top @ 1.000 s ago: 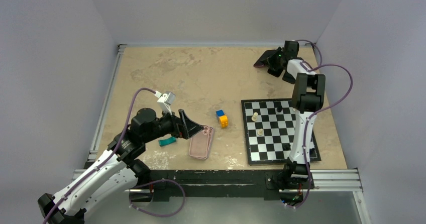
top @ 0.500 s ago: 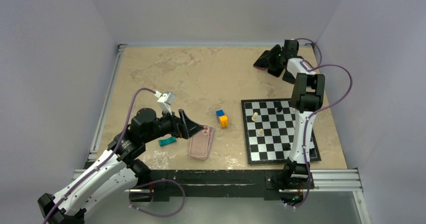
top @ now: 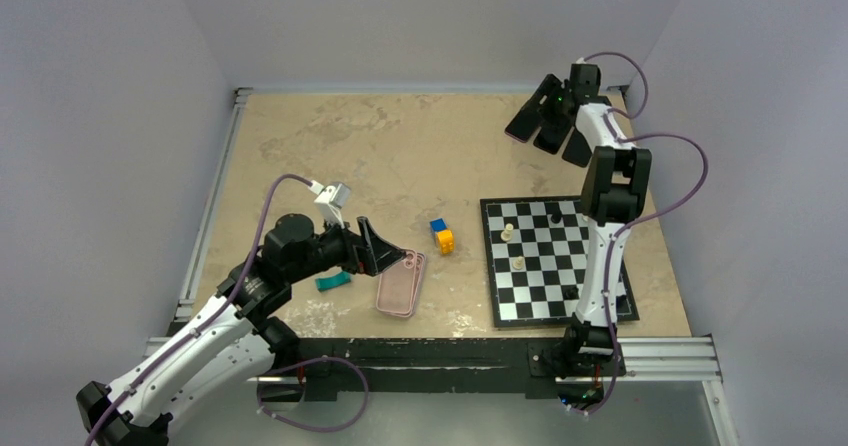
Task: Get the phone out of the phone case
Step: Place the phone at the center of the board, then reset both arms
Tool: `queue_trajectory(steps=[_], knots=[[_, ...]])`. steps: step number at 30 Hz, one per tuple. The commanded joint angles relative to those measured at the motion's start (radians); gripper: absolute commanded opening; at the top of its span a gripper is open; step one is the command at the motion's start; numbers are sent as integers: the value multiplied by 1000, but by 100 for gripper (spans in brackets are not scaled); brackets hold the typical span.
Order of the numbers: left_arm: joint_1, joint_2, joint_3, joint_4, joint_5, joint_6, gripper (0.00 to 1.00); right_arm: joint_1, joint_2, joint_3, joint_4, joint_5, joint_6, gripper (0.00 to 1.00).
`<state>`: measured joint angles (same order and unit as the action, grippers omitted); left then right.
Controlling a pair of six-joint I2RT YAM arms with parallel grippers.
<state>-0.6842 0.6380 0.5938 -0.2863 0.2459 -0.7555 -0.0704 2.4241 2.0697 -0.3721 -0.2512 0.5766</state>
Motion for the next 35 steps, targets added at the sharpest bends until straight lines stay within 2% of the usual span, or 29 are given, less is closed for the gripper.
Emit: queue_trajectory(steps=[1, 4, 11, 15, 19, 22, 27, 31, 35], knots=[[-5, 3, 39, 16, -13, 17, 100, 2, -153, 46, -38, 6, -55, 78], [-5, 6, 41, 13, -22, 16, 100, 9, -308, -106, -5, -3, -64, 80], [-4, 27, 44, 16, -83, 23, 100, 131, -952, -830, 230, 128, -95, 83], [-4, 37, 48, 23, -122, 27, 100, 175, -1263, -1118, 231, 119, -106, 86], [-3, 27, 34, 27, -199, 21, 100, 186, -1602, -1348, 202, 32, -95, 88], [-3, -1, 5, 43, -241, -2, 100, 186, -1893, -1453, 140, 22, -83, 90], [-3, -69, -52, 70, -307, -40, 100, 187, -2250, -1556, 35, 82, -44, 91], [-3, -100, -73, 65, -322, -54, 100, 187, -2396, -1613, 30, 78, 55, 92], [-3, -113, -73, 53, -325, -58, 100, 186, -2421, -1639, 74, 50, 87, 93]])
